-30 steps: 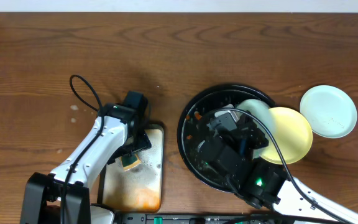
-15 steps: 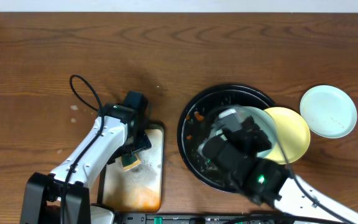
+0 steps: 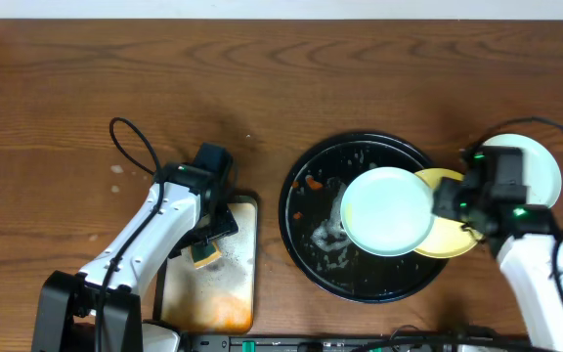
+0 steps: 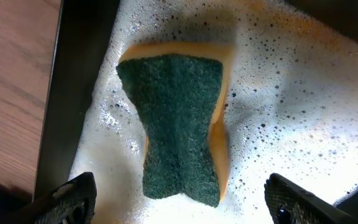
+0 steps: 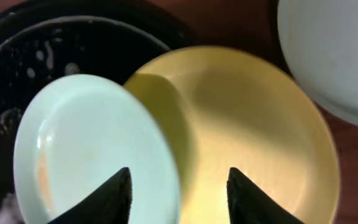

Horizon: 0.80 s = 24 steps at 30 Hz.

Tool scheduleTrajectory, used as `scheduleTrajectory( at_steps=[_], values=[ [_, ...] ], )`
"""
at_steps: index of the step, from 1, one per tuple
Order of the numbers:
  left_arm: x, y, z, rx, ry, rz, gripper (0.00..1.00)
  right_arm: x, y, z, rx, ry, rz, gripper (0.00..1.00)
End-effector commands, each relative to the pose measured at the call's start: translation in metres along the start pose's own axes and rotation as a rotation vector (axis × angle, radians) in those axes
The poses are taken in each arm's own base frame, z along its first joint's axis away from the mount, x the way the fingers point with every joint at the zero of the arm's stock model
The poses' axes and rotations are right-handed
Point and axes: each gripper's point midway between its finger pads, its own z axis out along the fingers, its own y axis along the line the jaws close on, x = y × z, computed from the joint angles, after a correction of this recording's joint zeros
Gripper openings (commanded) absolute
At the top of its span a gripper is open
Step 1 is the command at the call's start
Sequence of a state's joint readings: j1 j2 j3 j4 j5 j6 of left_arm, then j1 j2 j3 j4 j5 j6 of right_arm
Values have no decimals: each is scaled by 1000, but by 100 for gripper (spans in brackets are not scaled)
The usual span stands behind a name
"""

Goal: Clean dirty plates on tray and stack at the side

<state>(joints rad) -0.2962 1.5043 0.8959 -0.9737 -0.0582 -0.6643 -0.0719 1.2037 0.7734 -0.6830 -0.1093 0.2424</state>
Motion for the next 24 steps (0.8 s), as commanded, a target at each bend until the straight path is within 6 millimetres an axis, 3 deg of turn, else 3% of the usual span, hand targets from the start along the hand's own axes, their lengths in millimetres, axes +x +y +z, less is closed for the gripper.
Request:
scheduleTrajectory(
  at_steps=[1, 4, 8, 13, 21, 24],
  values=[
    [0, 3, 1, -8, 1, 1, 87, 8, 23, 7, -223, 93, 5, 46],
    [0, 3, 1, -8, 1, 1, 87, 18, 25, 21, -249, 159, -33, 47],
    [0, 3, 1, -8, 1, 1, 87, 29, 17, 40, -221, 229, -42, 40],
    [0, 3, 1, -8, 1, 1, 87, 29, 15, 51, -220, 239, -47, 36],
    [0, 3, 1, -8, 1, 1, 87, 28, 15, 51, -224, 233, -77, 4],
    [0, 3, 1, -8, 1, 1, 87, 28, 16, 51, -224, 233, -76, 1]
  ],
)
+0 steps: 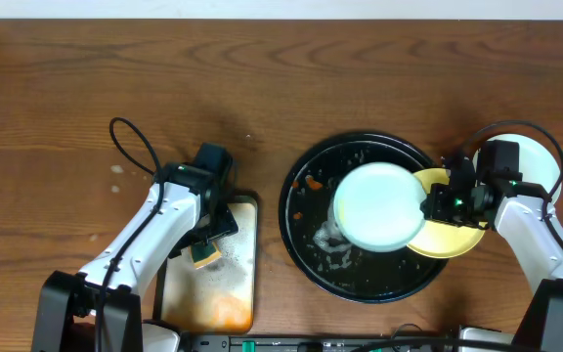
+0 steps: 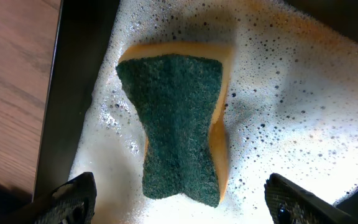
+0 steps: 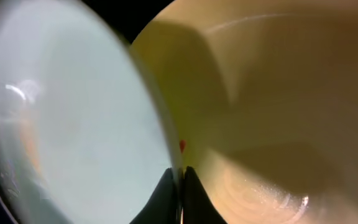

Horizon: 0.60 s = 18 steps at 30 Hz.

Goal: Clean dirty plates on tray and stack at the side

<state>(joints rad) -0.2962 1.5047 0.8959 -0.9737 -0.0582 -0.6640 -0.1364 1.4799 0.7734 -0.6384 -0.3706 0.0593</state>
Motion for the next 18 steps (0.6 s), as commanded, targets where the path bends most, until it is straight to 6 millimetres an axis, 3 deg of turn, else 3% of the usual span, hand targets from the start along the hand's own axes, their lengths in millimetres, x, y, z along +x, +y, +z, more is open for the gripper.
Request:
scheduleTrajectory(
  at_steps=[1, 8, 11, 18],
  values=[
    [0, 3, 0, -8, 1, 1, 87, -5, 3, -3, -19, -14, -10, 1],
    [0, 3, 0, -8, 1, 1, 87, -16, 12, -27, 40, -111, -76, 1],
    [0, 3, 0, -8, 1, 1, 87, -19, 29, -46, 86, -185, -170, 1],
    [0, 3, 0, -8, 1, 1, 87, -19, 53, -94, 409, -420, -315, 1]
  ],
)
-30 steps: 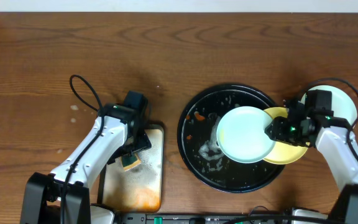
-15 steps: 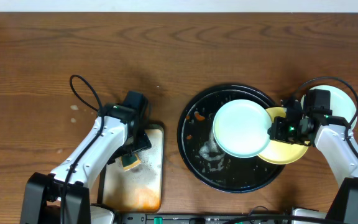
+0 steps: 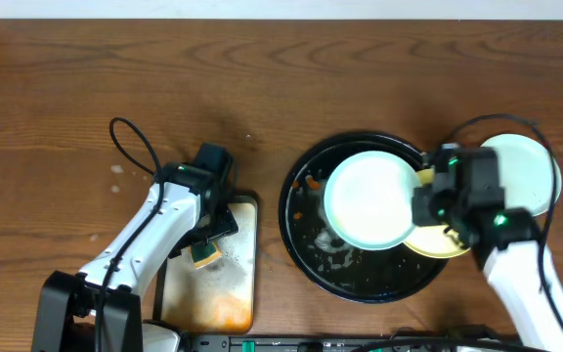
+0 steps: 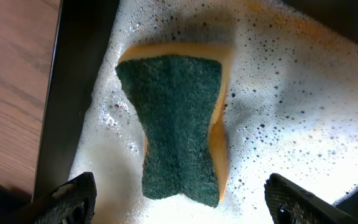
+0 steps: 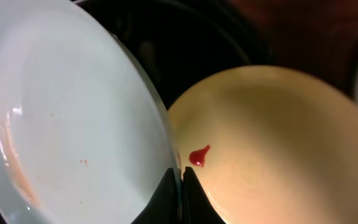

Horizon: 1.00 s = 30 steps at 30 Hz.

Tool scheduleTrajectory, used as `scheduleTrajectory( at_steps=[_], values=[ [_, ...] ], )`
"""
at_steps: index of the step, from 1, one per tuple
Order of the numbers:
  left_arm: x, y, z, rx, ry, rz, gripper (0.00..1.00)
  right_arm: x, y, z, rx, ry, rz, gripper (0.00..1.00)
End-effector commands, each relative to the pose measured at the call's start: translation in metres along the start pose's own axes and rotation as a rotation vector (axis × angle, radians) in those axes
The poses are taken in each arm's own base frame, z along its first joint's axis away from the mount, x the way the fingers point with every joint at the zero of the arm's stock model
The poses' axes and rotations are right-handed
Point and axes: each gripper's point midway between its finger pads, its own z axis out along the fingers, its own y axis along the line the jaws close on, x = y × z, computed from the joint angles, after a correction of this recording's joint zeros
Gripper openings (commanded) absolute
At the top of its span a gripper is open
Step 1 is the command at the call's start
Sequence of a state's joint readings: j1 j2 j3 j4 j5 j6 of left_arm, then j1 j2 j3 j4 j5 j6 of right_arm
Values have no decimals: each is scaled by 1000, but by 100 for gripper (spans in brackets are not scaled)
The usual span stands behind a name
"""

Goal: Clean dirty plates on tray and stack at the side

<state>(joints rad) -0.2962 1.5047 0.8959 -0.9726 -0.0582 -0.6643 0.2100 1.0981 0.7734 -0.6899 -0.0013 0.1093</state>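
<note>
My right gripper (image 5: pixel 180 180) is shut on the rim of a pale mint plate (image 3: pixel 369 200), held tilted over the round black tray (image 3: pixel 306 244). Under it lies a yellow plate (image 5: pixel 272 143) with a red drop on it, half over the tray's right edge. A white plate (image 3: pixel 531 166) sits on the table at the far right. My left gripper (image 4: pixel 179 199) hangs open above a green-topped yellow sponge (image 4: pixel 179 124) lying in foam in the rectangular tray (image 3: pixel 247 293).
The black tray (image 5: pixel 185 37) carries foam and orange food bits at its left and bottom. A black cable (image 3: pixel 130 142) loops on the wooden table behind the left arm. Brown wood (image 4: pixel 11 81) shows left of the foam tray.
The right gripper, still shut on the mint plate's rim, has carried the plate a little left and up over the black tray, showing more of the yellow plate. The left arm is unchanged.
First the right gripper stood open over the mint plate's rim, above the yellow plate. Then it was shut on that rim. Now the mint plate sits further left over the tray. The left gripper stayed open above the sponge throughout.
</note>
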Motion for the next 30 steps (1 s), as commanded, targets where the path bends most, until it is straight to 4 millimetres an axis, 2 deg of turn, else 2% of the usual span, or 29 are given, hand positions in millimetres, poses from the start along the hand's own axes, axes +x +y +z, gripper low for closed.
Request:
scheduleTrajectory(
  at_steps=[1, 6, 14, 18, 24, 30],
  values=[
    [0, 3, 0, -8, 2, 1, 87, -19, -16, -28, 268, -141, -43, 1],
    [0, 3, 0, -8, 2, 1, 88, -34, 2, -59, 462, -300, -225, 1],
    [0, 3, 0, -8, 2, 1, 87, -44, 55, -93, 568, -482, -530, 1],
    [0, 3, 0, -8, 2, 1, 87, -45, 68, -109, 656, -545, -629, 1],
    [0, 3, 0, -8, 2, 1, 87, -45, 82, -121, 734, -600, -702, 1],
    [0, 3, 0, -8, 2, 1, 87, -47, 90, -122, 763, -616, -723, 1]
  ],
)
